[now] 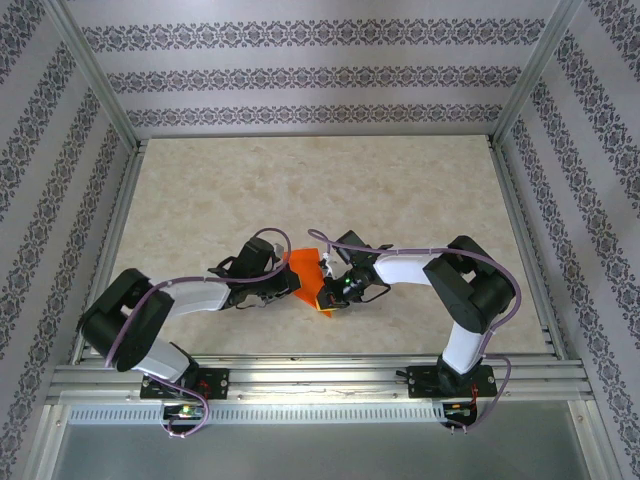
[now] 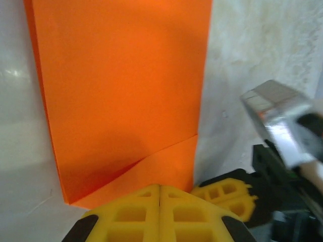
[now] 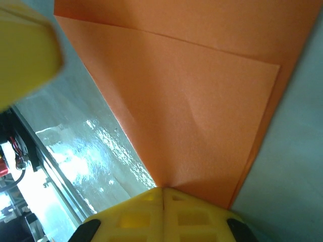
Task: Fold a paper plane with a square sheet of paper (pick it up from the middle)
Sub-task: Third fold the triangle at the center of the table.
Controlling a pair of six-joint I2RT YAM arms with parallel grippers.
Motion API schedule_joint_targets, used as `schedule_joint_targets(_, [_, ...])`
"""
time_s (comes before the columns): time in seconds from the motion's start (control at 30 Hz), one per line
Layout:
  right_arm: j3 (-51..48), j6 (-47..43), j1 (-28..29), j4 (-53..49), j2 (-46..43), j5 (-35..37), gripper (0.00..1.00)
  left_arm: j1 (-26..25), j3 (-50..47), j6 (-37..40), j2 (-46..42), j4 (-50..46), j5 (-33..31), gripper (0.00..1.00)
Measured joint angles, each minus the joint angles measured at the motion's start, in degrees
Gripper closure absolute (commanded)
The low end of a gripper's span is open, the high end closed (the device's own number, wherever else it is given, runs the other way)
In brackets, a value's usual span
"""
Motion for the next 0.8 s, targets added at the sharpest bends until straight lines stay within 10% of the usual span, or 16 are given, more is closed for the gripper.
schedule_joint_targets(0.8, [5.73,8.15,2.71,3.17,3.17,2.73,0.96,-0.04,-3.28,-1.16,3.63,7.8,-1.53,0.99])
